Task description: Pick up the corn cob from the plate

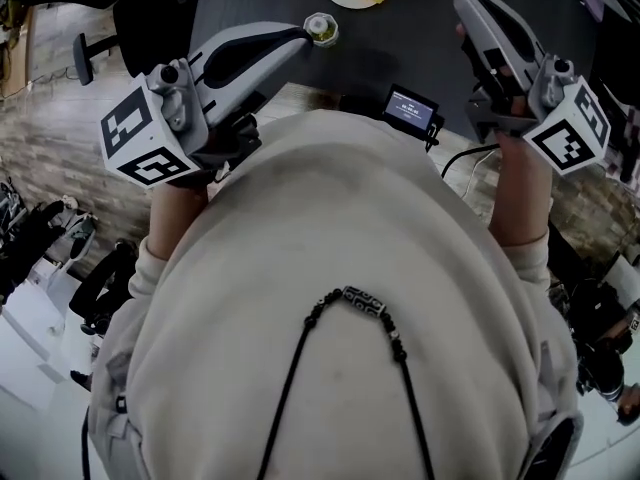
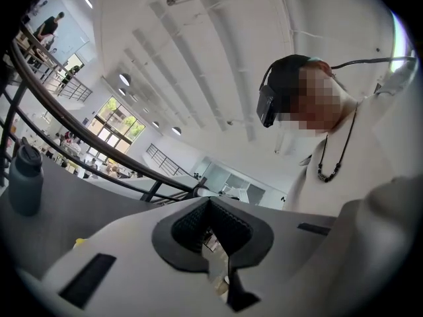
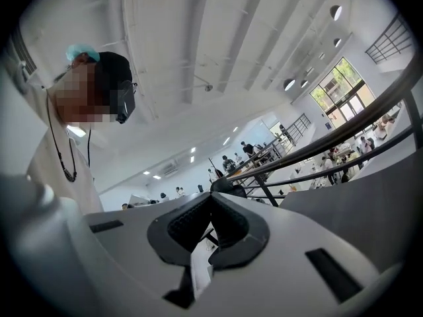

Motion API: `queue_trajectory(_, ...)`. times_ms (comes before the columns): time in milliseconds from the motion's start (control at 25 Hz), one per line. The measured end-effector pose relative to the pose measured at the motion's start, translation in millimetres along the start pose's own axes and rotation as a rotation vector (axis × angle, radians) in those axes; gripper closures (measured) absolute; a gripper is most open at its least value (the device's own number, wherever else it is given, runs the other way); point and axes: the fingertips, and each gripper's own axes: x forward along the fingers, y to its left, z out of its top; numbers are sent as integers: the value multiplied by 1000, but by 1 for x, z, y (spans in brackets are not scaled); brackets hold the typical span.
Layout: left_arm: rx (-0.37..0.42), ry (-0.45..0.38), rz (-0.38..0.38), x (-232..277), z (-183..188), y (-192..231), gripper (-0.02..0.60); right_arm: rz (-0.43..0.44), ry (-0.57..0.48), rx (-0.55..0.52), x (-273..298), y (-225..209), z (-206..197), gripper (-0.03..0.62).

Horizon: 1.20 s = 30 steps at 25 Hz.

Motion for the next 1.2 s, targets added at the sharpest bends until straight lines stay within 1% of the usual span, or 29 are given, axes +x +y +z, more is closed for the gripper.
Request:
queue_trajectory(200, -26, 19, 39, 6, -5, 3, 580, 7, 64, 13, 7, -19, -14, 579)
queue_trajectory(360, -45, 23, 43, 6, -11, 7, 580, -2, 88, 29, 7, -22, -29, 578)
queue_trajectory(440, -28, 16, 21, 3, 0, 7, 580, -16, 92, -2, 15, -17, -19, 579)
queue_trajectory(520, -6, 3, -18, -1, 11, 6, 580, -35, 81, -49, 22, -8, -8, 579)
queue_trajectory(640, 8, -14, -79, -1, 19, 4, 580, -93, 48, -68, 11, -2, -4, 577)
queue_trajectory(800, -3, -30, -134, 2, 23, 9, 580, -197, 42, -72, -8, -17, -7, 577)
queue_trajectory(920, -27, -38, -156, -2, 18, 12, 580, -245, 47, -85, -15, -25, -7, 577)
queue_trajectory(1040, -37, -48, -167, -6, 15, 11, 580, -260, 56, -89, -14, -28, -8, 577)
queue_trajectory(1200, -40, -52, -179, -7, 10, 3, 580, -241, 122, -104, -3, -33, -14, 577)
